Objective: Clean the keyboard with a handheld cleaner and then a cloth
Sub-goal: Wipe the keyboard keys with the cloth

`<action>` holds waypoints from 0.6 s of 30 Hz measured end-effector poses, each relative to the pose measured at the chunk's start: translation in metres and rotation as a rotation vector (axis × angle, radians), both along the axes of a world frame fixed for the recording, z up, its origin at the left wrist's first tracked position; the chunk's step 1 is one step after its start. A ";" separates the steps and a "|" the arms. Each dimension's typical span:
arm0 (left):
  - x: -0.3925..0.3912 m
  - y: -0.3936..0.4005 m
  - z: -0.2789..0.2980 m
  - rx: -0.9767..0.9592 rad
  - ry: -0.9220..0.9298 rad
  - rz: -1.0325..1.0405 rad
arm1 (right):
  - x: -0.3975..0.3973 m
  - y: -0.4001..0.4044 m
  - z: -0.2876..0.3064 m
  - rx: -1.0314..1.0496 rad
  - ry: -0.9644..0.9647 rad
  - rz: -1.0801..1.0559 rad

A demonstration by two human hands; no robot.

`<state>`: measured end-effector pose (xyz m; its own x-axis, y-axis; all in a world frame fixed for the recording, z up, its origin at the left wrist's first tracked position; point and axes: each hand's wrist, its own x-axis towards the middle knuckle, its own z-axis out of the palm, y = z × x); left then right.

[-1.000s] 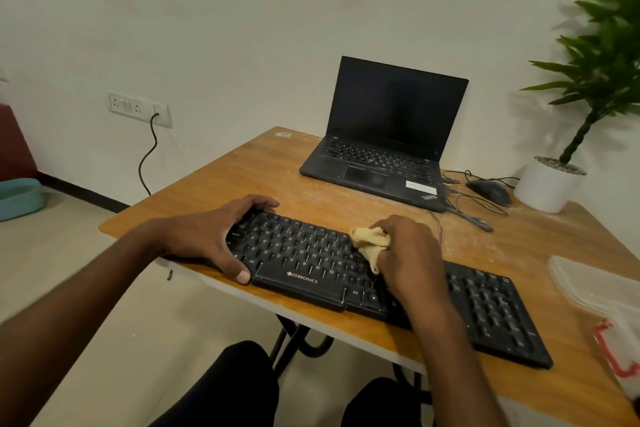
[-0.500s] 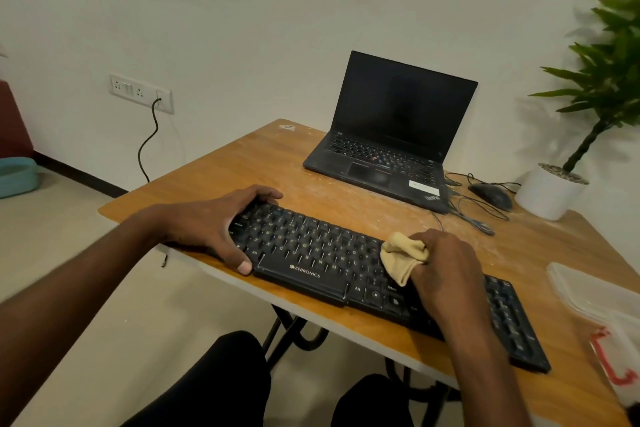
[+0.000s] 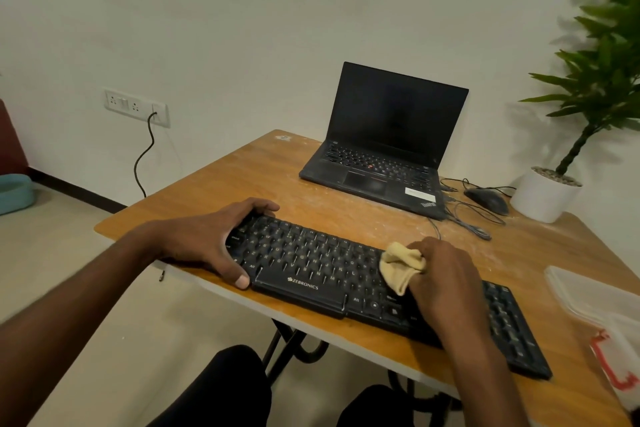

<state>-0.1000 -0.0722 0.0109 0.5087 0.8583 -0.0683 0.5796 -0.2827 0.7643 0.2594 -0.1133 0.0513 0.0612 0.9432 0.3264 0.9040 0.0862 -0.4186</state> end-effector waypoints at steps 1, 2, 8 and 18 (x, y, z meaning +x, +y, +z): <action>-0.001 -0.001 0.000 0.000 0.003 0.004 | 0.004 -0.001 0.000 -0.001 0.018 -0.027; 0.000 -0.001 0.000 0.001 0.009 0.003 | 0.004 0.000 -0.001 0.002 0.025 -0.032; 0.002 -0.002 0.001 0.003 0.032 0.002 | -0.052 0.013 -0.012 0.065 0.018 0.149; 0.000 -0.002 0.001 -0.004 0.012 -0.007 | -0.004 -0.001 0.000 0.031 -0.009 -0.009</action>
